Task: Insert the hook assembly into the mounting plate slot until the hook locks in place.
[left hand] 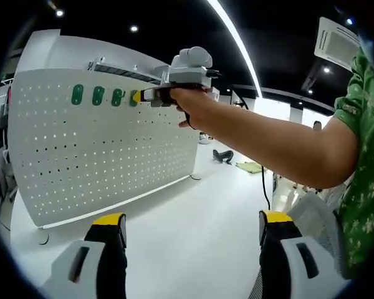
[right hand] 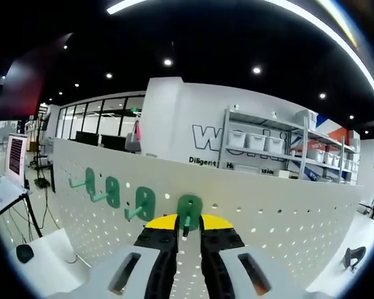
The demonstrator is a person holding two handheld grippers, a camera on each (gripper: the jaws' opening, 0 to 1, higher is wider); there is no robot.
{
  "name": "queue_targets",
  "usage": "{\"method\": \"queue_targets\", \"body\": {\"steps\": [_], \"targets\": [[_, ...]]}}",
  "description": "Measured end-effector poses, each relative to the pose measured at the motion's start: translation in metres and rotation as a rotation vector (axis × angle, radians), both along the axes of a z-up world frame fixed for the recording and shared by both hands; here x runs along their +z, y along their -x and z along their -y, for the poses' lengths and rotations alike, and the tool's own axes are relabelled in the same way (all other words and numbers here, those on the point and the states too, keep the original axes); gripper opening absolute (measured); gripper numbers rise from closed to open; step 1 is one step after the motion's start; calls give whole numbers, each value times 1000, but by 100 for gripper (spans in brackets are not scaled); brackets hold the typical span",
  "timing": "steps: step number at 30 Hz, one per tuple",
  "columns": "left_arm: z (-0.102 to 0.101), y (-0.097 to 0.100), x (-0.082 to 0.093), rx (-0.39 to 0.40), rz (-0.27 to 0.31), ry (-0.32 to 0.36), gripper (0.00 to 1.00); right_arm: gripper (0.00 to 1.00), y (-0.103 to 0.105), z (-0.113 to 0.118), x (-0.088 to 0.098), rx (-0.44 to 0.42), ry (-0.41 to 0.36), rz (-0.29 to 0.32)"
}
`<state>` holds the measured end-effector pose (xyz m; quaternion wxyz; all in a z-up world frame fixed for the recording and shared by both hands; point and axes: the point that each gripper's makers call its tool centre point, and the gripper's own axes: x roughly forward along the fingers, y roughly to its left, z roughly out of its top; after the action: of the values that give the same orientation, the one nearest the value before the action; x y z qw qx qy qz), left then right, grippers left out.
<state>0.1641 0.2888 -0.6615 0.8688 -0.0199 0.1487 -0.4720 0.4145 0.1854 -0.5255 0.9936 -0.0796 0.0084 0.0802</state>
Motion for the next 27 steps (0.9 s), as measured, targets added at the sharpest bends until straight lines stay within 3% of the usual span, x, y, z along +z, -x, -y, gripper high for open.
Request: {"method": "queue_targets", "body": {"steps": [4,10,23,27], "targets": [[0,1,0,-1,0,-2,90,23,1,-2,0,6,0,3],[0,1,0,-1,0,-2,90,30,2,1,-2,1,-1,5],[3,4,2,-8,3,-3,90,29,5,6,0,0,-11,13],[3,4,3,-6,5,-6,90,23,5,5,1,2,4,15]]}}
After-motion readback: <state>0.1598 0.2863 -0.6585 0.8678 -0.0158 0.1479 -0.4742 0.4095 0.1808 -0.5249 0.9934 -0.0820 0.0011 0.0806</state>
